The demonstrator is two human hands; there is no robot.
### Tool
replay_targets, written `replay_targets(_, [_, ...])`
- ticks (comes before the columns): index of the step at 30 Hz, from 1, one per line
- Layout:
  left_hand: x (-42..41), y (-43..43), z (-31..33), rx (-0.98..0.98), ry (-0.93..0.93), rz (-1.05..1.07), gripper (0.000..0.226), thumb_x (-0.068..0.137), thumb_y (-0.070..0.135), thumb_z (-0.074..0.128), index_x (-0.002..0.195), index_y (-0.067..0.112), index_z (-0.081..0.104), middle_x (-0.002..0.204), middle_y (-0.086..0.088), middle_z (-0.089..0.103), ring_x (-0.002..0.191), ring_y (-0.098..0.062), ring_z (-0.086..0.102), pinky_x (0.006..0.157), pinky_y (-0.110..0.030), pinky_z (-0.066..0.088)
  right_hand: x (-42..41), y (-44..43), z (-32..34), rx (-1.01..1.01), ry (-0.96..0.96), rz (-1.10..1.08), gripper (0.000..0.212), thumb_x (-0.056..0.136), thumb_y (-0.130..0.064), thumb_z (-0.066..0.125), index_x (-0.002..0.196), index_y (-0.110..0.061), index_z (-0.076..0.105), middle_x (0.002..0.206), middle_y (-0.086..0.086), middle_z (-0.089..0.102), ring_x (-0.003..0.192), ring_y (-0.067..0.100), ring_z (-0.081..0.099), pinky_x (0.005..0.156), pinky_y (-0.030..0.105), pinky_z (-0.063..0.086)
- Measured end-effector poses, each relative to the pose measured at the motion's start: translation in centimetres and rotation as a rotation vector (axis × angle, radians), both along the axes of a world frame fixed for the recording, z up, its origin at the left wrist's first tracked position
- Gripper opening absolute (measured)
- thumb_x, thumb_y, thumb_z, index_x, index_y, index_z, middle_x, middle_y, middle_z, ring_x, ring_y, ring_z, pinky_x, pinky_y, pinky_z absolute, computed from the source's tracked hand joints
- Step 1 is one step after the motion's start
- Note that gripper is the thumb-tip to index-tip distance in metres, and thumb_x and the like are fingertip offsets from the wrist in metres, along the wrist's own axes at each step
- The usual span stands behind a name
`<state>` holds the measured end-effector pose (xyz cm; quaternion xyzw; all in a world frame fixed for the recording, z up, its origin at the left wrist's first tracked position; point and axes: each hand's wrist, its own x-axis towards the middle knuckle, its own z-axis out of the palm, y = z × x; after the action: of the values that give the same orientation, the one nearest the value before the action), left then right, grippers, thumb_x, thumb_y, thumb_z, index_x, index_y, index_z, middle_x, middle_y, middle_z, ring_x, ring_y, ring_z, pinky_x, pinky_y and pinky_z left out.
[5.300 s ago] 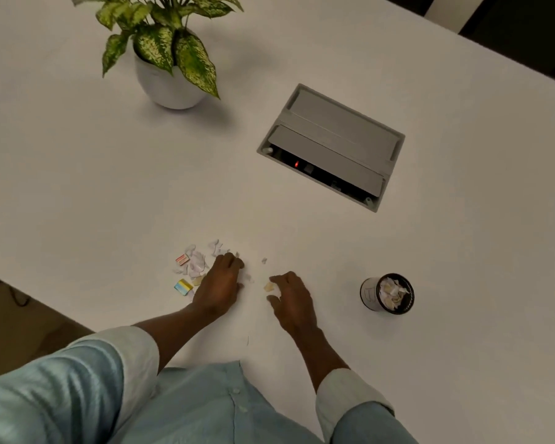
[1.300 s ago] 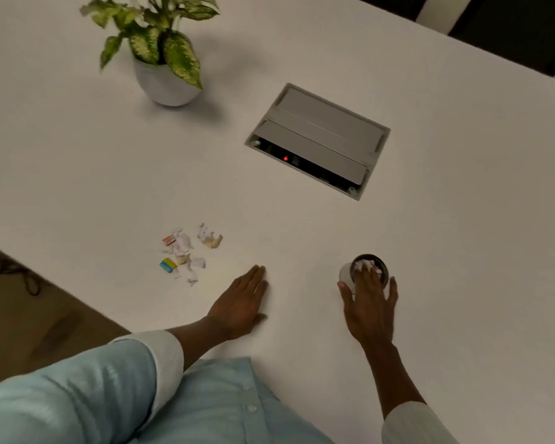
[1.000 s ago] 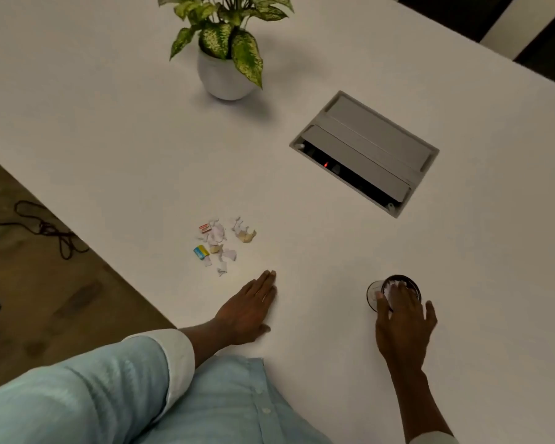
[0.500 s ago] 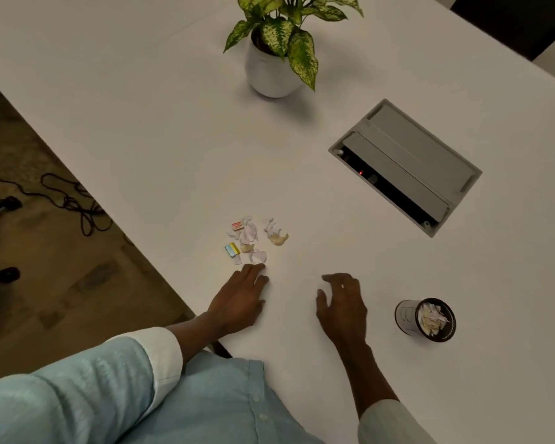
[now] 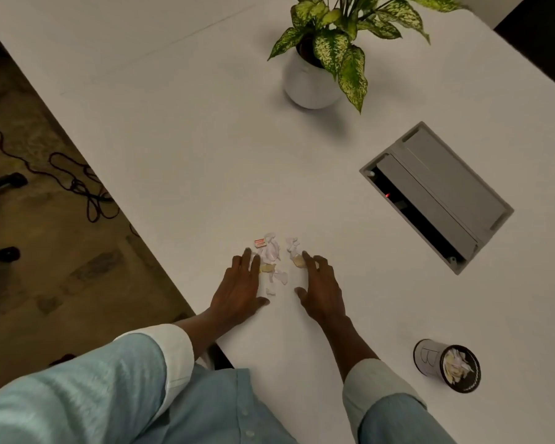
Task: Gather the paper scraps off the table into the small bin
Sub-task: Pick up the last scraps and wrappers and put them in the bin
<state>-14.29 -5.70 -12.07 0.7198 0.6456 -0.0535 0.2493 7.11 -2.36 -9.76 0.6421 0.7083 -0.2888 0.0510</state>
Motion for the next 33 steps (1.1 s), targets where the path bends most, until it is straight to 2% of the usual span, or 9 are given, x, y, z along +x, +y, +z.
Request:
replay_targets(5, [1.5,0.9,0.2,-0.023,-0.045,-0.037,0.099,0.083,0.051,0.079,0.158,0.011,0.028,0.166,-0.020,0.020,0.142,-0.038,0.032,0.105,-0.048,0.048,-1.5,2.1,0.2,-0.028,-0.029,0.111,0.093,0.090,-0.029,0.072,0.160,-0.033,0.012,0.166,0.005,0.014,0.145,0.029,0.026,0.093,0.047,0.054])
replay_targets(9, [2.0,1.4,0.7,0.012,-0.112,-0.051,0.049,0.095,0.023,0.072,0.138,0.010,0.053,0.158,-0.022,0.033,0.135,-0.039,0.042,0.093,-0.047,0.054,-2.1,3.4,0.5,-0.003,-0.040,0.219,0.087,0.090,-0.021,0.070,0.158,-0.038,0.018,0.167,0.003,0.012,0.140,0.029,0.029,0.083,0.044,0.057])
replay_targets(13, [2.0,1.9,0.5,0.040,-0.170,-0.004,0.025,0.098,0.011,0.061,0.122,0.010,0.055,0.136,-0.008,0.044,0.118,-0.025,0.046,0.073,-0.034,0.051,-2.5,4.1,0.4,0.017,-0.110,0.308,0.080,0.091,-0.017,0.070,0.155,-0.037,0.027,0.164,0.002,0.019,0.139,0.028,0.029,0.079,0.042,0.058])
replay_targets(16, [2.0,2.5,0.3,0.087,-0.141,-0.073,0.017,0.097,0.008,0.063,0.115,0.007,0.062,0.121,-0.009,0.053,0.114,-0.027,0.046,0.076,-0.039,0.055,-2.6,4.0,0.2,0.046,-0.132,0.311,0.062,0.092,-0.013,0.065,0.147,-0.027,0.041,0.154,0.004,0.032,0.131,0.028,0.037,0.074,0.038,0.056])
replay_targets(20, [2.0,2.9,0.2,0.139,-0.179,-0.092,0.009,0.092,0.007,0.070,0.100,0.004,0.069,0.105,-0.011,0.062,0.102,-0.030,0.053,0.074,-0.044,0.054,-2.2,3.0,-0.3,0.121,-0.108,0.245,0.026,0.097,-0.007,0.054,0.122,-0.011,0.059,0.122,0.008,0.052,0.107,0.026,0.051,0.064,0.035,0.050])
replay_targets(23, [2.4,2.8,0.4,0.178,-0.241,-0.057,0.011,0.085,0.006,0.078,0.092,0.006,0.069,0.097,-0.009,0.063,0.094,-0.028,0.054,0.069,-0.041,0.052,-1.1,2.0,-0.6,0.163,-0.063,0.139,0.018,0.096,-0.003,0.053,0.109,-0.008,0.065,0.107,0.008,0.058,0.094,0.025,0.056,0.066,0.034,0.049])
replay_targets(28, [4.8,2.8,1.5,0.211,-0.351,-0.009,0.011,0.085,0.008,0.080,0.090,0.007,0.071,0.095,-0.008,0.065,0.091,-0.026,0.053,0.067,-0.033,0.044,1.2,-0.3,0.0,0.220,0.105,-0.187,0.012,0.093,-0.004,0.062,0.098,-0.006,0.073,0.098,0.007,0.067,0.087,0.025,0.063,0.073,0.037,0.054])
replay_targets(30, [6.4,2.9,2.3,0.206,-0.410,0.009,0.012,0.085,0.007,0.080,0.092,0.008,0.071,0.098,-0.007,0.066,0.093,-0.023,0.053,0.069,-0.031,0.044,2.2,-1.3,0.4,0.248,0.151,-0.310,0.010,0.089,-0.003,0.068,0.095,-0.008,0.075,0.096,0.004,0.067,0.083,0.021,0.065,0.071,0.029,0.051])
replay_targets(33, [9.3,3.0,3.7,0.201,-0.506,0.017,0.013,0.083,0.005,0.080,0.092,0.008,0.071,0.098,-0.007,0.067,0.093,-0.023,0.054,0.071,-0.037,0.051,3.9,-3.4,1.2,0.305,0.171,-0.458,0.008,0.085,-0.004,0.074,0.088,-0.012,0.075,0.090,0.000,0.068,0.077,0.016,0.065,0.066,0.023,0.045])
